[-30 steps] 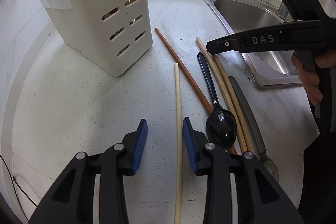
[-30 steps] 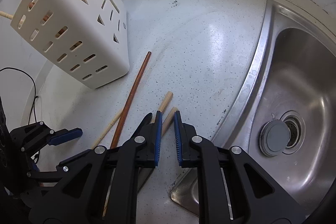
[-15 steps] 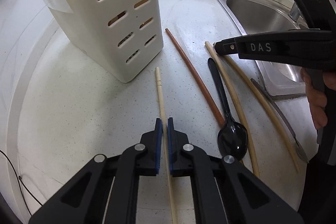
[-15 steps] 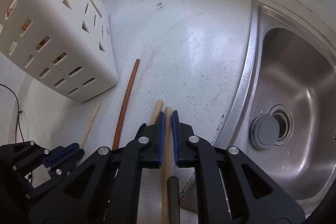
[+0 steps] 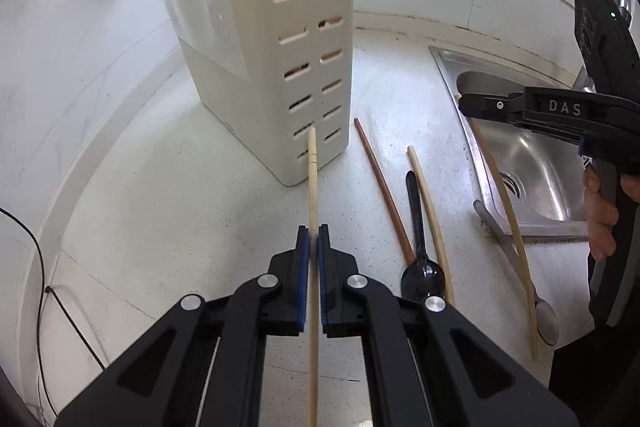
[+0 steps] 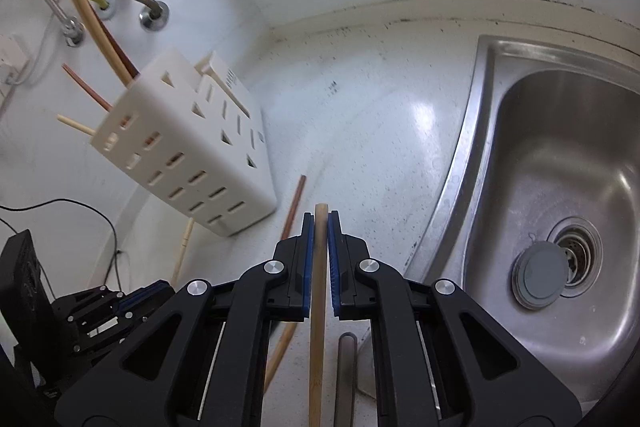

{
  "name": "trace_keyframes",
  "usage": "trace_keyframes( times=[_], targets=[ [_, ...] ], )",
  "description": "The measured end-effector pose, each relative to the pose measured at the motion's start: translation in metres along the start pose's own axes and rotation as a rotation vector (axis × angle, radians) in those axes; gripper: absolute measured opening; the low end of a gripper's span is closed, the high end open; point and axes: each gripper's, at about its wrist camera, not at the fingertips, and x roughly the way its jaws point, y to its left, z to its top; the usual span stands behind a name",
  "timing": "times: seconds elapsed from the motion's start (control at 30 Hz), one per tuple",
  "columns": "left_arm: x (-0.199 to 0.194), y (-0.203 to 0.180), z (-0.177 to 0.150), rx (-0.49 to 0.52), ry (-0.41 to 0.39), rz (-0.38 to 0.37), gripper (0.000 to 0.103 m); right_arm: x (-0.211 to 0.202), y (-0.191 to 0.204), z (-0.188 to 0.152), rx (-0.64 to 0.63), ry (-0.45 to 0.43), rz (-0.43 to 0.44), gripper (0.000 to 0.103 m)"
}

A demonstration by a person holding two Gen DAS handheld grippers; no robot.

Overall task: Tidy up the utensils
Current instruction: 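Close the right tool on a light chopstick while the left tool grasps another light chopstick, then lift both light chopsticks and carry them over the white holder with both tools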

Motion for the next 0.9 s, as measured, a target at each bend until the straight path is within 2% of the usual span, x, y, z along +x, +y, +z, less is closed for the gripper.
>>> trace_keyframes(
  times=[0.17,0.27,0.4,0.53,0.77,0.9],
  targets=[
    [-0.029,-0.004,0.006,-0.051,-0.109,0.029,0.004,-0.039,0.013,0.013,-0.077,-0.146,0.094,0.006],
    [-0.039,-0.01,0.012,-0.067,-0.137,0.031,0.004,-0.058,0.022,0.018,-0.115,-0.217,0.149,0.006],
    [-0.058,-0.019,0.018,-0.081,-0.191,0.039,0.004,-0.079,0.035,0.02,-0.169,-0.285,0.21,0.006],
    [-0.081,-0.021,0.029,-0.082,-0.273,0.061,0.004,-0.101,0.049,0.027,-0.247,-0.339,0.234,0.006],
    [-0.122,-0.009,0.061,-0.163,-0.52,0.045,0.004,-0.146,0.074,0.056,-0.34,-0.471,0.311,0.006],
    [-0.128,0.003,0.073,-0.233,-0.648,-0.021,0.004,-0.159,0.094,0.078,-0.394,-0.539,0.33,0.006]
  ],
)
